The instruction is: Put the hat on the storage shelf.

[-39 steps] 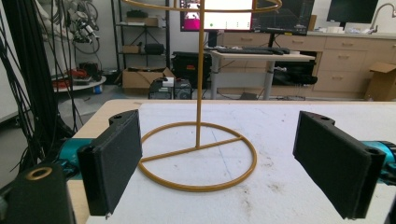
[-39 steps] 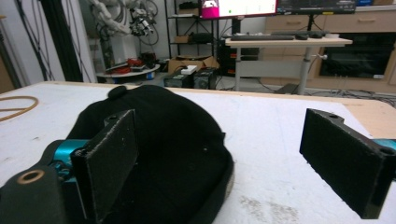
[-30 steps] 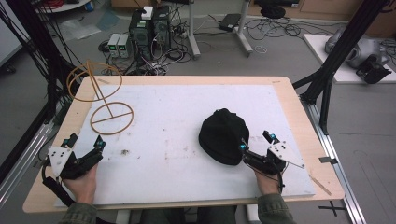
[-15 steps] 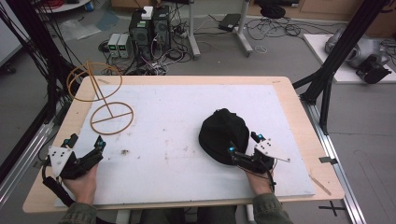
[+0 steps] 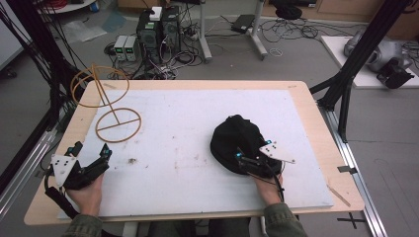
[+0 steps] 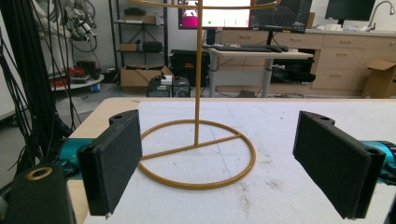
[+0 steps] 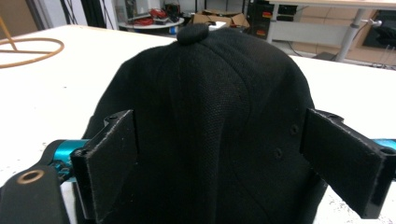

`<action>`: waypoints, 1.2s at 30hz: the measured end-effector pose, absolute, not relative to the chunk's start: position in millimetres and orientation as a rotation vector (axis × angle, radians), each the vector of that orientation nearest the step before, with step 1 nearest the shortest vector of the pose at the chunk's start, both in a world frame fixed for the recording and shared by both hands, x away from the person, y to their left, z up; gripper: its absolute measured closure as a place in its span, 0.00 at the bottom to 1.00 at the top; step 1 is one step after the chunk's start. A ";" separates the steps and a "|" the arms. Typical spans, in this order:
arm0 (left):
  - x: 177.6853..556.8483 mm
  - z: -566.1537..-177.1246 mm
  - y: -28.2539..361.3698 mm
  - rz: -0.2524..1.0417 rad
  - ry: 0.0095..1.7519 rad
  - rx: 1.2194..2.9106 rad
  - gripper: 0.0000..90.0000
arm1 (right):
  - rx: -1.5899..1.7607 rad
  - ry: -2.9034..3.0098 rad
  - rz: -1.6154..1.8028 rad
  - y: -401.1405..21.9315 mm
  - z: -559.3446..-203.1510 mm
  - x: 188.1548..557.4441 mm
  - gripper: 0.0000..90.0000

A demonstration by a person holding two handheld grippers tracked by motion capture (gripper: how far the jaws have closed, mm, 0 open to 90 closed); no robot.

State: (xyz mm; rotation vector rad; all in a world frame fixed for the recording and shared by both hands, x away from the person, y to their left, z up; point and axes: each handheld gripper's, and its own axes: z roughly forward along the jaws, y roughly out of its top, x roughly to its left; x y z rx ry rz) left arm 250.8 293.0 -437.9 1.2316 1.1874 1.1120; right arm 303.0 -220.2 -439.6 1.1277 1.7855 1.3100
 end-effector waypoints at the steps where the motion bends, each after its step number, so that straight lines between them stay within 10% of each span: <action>1: 250.9 -438.1 293.2 1.114 1.185 1.234 0.18 | 1.132 1.789 1.306 -219.1 -439.9 303.2 0.12; 12: 251.4 -438.5 294.6 1.106 1.199 1.226 0.18 | 1.166 1.787 1.272 -214.0 -440.5 302.6 0.23; 20: 251.7 -438.6 293.8 1.105 1.199 1.233 0.18 | 1.212 1.839 1.256 -215.4 -431.6 300.8 0.94; 36: 252.3 -438.3 295.7 1.107 1.203 1.231 0.18 | 1.194 1.752 1.321 -211.7 -420.6 291.4 0.96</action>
